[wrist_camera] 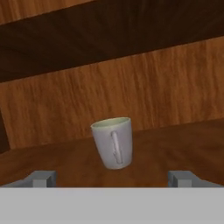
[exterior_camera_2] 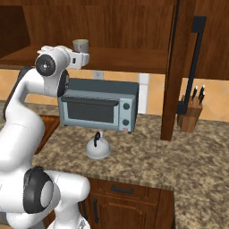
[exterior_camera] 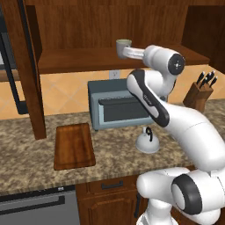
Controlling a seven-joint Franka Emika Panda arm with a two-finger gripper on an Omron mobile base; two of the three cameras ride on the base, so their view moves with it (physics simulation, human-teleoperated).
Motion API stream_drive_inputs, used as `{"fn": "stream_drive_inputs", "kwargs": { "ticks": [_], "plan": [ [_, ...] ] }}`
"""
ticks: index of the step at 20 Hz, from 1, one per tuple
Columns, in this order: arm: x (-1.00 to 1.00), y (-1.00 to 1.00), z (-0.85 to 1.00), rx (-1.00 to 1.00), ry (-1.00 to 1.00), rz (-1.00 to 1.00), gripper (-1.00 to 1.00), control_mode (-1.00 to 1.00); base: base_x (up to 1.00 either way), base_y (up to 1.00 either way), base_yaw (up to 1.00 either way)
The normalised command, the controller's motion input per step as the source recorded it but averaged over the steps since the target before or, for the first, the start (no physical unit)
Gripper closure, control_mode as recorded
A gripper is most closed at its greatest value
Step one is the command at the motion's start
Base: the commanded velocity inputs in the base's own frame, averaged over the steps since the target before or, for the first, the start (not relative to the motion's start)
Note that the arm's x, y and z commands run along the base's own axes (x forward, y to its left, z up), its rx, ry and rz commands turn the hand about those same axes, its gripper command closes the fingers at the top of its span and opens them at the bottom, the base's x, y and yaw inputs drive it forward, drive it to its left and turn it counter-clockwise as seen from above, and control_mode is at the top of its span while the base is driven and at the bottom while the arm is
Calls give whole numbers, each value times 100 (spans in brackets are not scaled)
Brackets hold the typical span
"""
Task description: Pick the kettle from the counter and place it on the tray. Then pick the mug from the cabinet and place it on the tray. Then close the cabinet doors.
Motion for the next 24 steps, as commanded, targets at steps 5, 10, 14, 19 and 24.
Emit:
{"fn": "stream_drive_inputs", "kwargs": {
  "ticks": [5,10,14,19,24],
  "plan": [
    [26,0,0,0,5,0,-100,-100,0,0,0],
    [32,2,0,0,8,0,-100,-100,0,0,0],
    [29,4,0,0,2,0,-100,-100,0,0,0],
    [29,11,0,0,0,0,-100,-100,0,0,0],
    [30,4,-2,0,0,0,-100,-100,0,0,0]
  ]
}}
